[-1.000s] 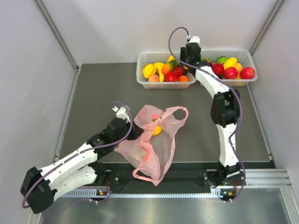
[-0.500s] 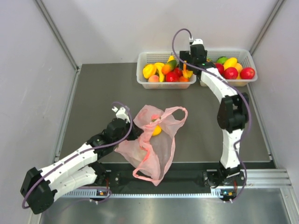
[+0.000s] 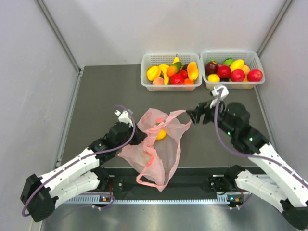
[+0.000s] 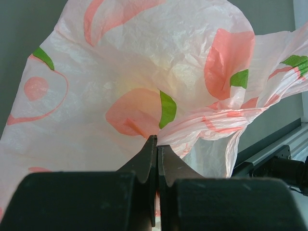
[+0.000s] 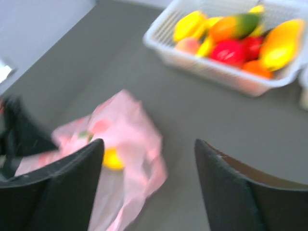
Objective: Untie the knot of the plastic bag and take out the fruit
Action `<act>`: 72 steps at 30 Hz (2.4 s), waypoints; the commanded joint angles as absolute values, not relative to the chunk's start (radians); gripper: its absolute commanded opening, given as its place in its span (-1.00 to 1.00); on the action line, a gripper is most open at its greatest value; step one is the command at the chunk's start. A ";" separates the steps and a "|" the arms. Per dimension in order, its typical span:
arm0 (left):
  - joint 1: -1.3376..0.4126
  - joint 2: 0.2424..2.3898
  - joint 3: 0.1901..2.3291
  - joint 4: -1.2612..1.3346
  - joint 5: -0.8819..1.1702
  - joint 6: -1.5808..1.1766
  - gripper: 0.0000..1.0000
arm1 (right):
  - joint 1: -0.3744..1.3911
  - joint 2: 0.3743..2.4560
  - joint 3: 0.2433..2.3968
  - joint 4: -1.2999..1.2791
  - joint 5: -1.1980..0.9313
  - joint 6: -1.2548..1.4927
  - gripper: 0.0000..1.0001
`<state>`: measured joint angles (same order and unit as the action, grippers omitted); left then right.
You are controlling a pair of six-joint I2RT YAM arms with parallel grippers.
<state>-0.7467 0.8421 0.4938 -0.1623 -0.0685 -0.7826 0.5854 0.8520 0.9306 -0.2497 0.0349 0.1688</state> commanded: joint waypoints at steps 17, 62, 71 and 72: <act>-0.741 0.856 0.618 -0.222 -0.115 -0.765 -1.00 | 1.108 1.096 0.725 -0.052 0.092 0.158 -0.97; -0.741 0.940 0.595 -0.130 -0.034 -0.779 -1.00 | 1.014 1.641 0.954 -0.069 0.328 0.404 -0.99; -0.742 0.931 0.589 -0.136 -0.038 -0.778 -1.00 | 1.017 1.500 0.835 -0.127 0.130 0.333 -0.80; -0.742 0.930 0.589 -0.138 -0.035 -0.779 -1.00 | 1.019 1.470 0.828 -0.139 0.120 0.330 -0.65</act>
